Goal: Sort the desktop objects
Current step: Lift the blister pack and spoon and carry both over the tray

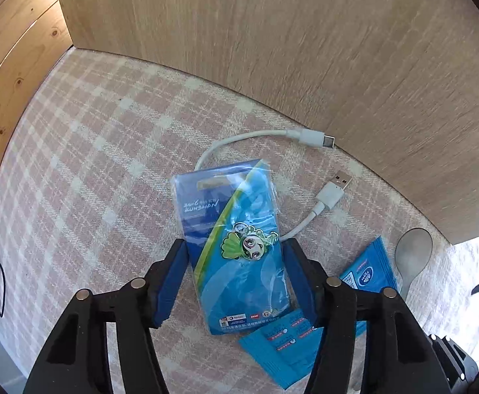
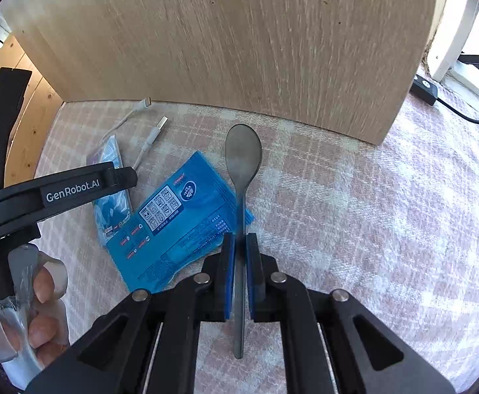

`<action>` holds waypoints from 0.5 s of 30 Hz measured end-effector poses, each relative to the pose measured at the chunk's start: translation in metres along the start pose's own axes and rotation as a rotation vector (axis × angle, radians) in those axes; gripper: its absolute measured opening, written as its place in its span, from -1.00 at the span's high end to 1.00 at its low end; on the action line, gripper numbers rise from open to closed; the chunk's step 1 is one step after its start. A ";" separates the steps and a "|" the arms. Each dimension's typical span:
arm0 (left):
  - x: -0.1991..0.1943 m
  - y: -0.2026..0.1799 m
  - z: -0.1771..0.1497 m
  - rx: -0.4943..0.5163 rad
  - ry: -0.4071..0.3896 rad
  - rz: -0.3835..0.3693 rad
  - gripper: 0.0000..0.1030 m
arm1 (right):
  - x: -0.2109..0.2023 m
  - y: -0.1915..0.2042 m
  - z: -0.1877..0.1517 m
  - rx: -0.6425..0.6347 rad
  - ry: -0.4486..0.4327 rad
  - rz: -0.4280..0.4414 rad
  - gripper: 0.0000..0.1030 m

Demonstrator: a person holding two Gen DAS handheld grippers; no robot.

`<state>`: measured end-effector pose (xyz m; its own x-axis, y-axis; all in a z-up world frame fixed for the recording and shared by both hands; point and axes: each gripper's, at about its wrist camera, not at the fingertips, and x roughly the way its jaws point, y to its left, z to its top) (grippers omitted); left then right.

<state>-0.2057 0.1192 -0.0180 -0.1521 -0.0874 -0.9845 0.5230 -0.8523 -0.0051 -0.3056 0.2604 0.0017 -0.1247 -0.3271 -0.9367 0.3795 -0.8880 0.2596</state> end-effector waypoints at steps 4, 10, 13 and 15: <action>-0.004 0.029 -0.020 0.056 0.001 -0.015 -0.05 | -0.006 -0.016 -0.006 0.030 0.008 0.016 0.88; -0.012 0.079 -0.067 0.082 0.008 -0.049 -0.04 | -0.017 -0.035 -0.027 0.097 0.014 0.038 0.91; -0.022 0.104 -0.098 0.085 -0.005 -0.056 -0.04 | -0.024 -0.037 -0.042 0.121 0.010 0.049 0.93; -0.032 0.113 -0.114 0.105 -0.023 -0.052 -0.04 | -0.031 -0.035 -0.052 0.132 0.011 0.063 0.93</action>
<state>-0.0467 0.0845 -0.0073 -0.1965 -0.0520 -0.9791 0.4231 -0.9053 -0.0368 -0.2679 0.3183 0.0090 -0.0942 -0.3810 -0.9198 0.2623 -0.9007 0.3462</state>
